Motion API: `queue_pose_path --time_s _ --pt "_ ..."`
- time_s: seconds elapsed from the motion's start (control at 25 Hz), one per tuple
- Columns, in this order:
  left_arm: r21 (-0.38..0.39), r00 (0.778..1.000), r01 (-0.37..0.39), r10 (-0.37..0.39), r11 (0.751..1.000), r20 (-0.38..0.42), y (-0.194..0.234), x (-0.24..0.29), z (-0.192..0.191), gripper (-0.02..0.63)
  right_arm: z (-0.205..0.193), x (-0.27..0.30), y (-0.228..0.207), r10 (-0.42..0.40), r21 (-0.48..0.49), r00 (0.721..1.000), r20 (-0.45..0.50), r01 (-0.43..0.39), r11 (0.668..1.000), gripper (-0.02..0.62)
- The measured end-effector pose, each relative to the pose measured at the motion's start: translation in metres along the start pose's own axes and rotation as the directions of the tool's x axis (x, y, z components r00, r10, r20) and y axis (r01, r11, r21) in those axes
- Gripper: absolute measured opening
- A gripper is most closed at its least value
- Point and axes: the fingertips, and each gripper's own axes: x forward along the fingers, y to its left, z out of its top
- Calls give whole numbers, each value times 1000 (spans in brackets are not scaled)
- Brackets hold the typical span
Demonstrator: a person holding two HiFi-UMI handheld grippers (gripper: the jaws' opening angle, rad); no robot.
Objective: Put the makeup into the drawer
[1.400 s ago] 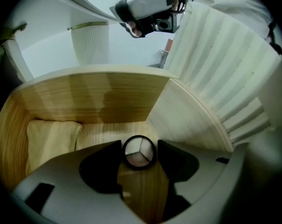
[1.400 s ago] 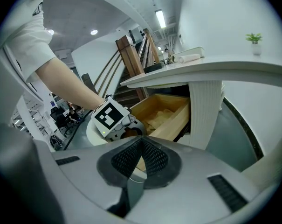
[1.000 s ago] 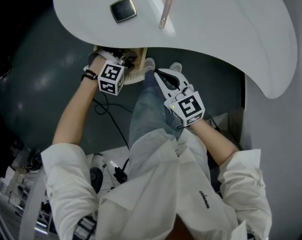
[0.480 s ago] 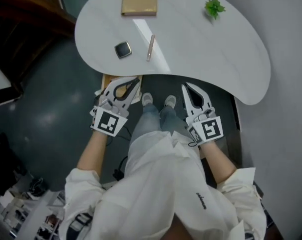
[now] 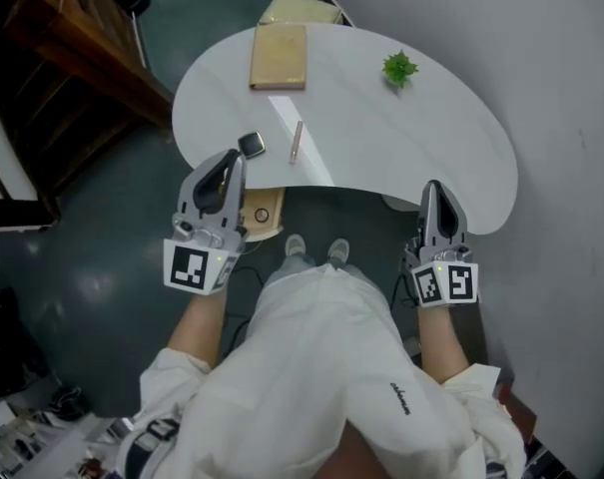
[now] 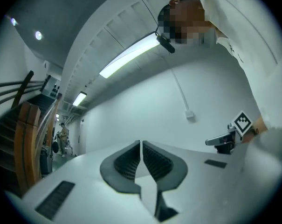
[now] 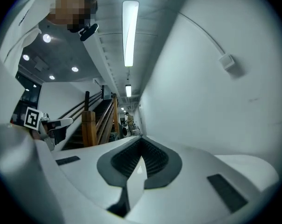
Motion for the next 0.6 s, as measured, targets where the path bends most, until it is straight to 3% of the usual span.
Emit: queue_pose_path --time_s 0.2,0.44,0.6 --pt "32 996 -18 15 999 83 3 -1 40 38 35 -22 -17 -54 -31 996 65 56 998 17" --pt "71 997 -24 19 997 71 7 -2 50 38 53 -38 -42 -117 -36 988 103 122 992 17" --pt "43 998 -28 26 999 51 7 3 45 38 56 -41 -54 -142 -41 984 105 147 988 17"
